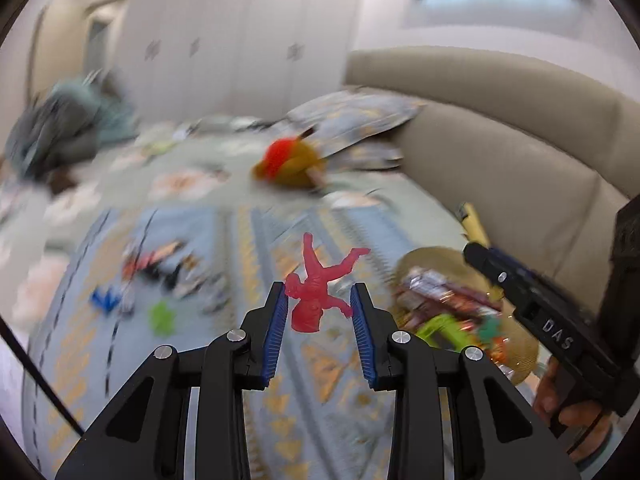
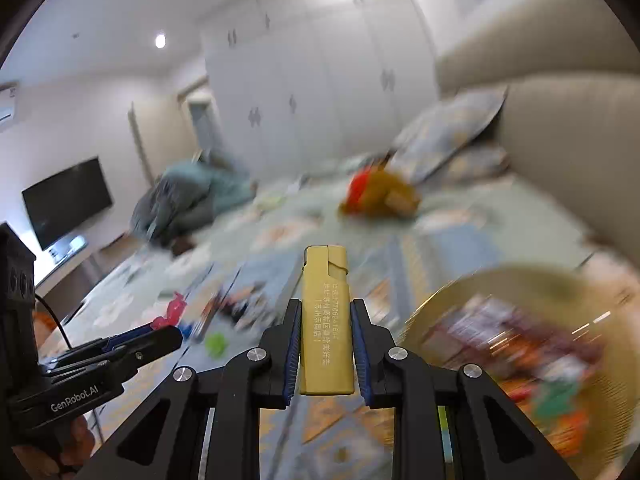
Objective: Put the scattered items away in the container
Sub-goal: 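Carry the red figure and lighter over the gold plate and open both tools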
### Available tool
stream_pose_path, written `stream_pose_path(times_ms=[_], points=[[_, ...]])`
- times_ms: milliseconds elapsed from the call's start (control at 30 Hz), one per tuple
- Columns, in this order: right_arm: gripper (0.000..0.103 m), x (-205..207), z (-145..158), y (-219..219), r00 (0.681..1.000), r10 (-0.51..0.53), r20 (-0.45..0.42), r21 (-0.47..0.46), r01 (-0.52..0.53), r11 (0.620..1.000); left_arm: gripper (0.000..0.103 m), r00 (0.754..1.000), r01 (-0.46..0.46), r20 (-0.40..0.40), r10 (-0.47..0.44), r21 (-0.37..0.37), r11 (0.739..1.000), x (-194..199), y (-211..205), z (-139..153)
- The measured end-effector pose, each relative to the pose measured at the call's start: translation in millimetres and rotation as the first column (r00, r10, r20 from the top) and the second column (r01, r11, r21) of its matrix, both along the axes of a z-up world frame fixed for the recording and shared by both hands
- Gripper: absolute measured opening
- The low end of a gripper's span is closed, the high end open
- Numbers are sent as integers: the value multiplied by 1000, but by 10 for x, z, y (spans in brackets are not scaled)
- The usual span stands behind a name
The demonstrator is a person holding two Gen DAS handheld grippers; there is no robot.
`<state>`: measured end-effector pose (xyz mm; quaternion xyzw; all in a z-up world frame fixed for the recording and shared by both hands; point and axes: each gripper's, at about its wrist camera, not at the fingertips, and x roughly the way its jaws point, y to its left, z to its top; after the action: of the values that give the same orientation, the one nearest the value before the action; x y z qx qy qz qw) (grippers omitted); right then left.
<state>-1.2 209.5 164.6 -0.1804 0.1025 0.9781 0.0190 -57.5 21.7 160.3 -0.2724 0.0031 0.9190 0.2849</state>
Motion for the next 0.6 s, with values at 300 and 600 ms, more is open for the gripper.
stream_pose_path(times_ms=[300, 600], points=[[23, 417, 443, 626, 963, -252, -95, 78, 259, 963, 29, 987, 158, -14, -158, 95, 983, 55, 969, 204], [72, 254, 281, 949, 932, -357, 56, 169, 343, 924, 38, 959, 148, 228, -170, 110, 983, -188, 1119, -130]])
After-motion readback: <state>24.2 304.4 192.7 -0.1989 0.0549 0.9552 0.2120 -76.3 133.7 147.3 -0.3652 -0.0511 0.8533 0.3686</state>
